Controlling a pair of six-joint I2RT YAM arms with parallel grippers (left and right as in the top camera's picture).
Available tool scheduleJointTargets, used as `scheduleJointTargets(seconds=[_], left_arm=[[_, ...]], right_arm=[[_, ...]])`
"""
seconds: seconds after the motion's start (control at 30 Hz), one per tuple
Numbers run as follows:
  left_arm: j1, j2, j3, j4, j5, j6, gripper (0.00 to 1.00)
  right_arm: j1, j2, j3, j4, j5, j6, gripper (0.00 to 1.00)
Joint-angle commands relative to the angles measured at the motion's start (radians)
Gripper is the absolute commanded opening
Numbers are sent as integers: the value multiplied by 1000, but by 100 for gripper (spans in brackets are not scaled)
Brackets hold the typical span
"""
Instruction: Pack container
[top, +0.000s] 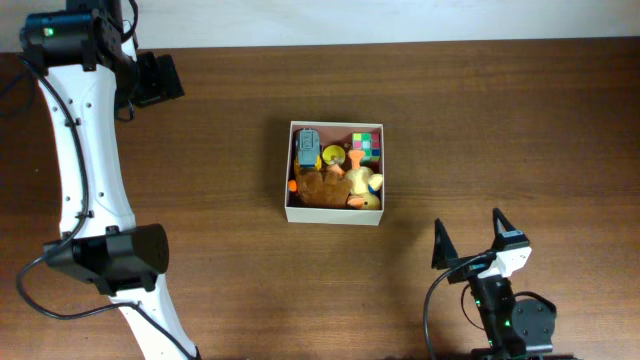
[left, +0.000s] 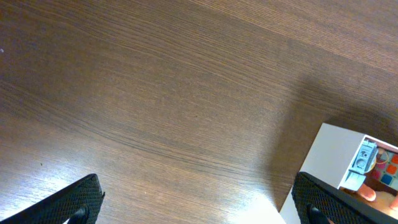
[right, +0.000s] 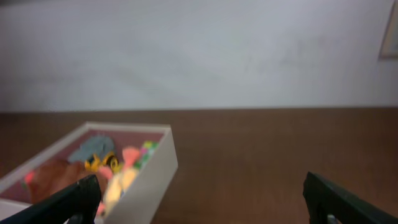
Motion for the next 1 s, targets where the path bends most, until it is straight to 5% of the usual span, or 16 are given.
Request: scheduleJointTargets(seconds=[0.0, 0.97], left_arm=[[2, -21, 16, -1, -11, -9, 99], [2, -21, 16, -1, -10, -9, 99]], right_arm=[[-6, -12, -15, -49, 15, 3, 99], [-6, -14, -15, -71, 32, 3, 99]])
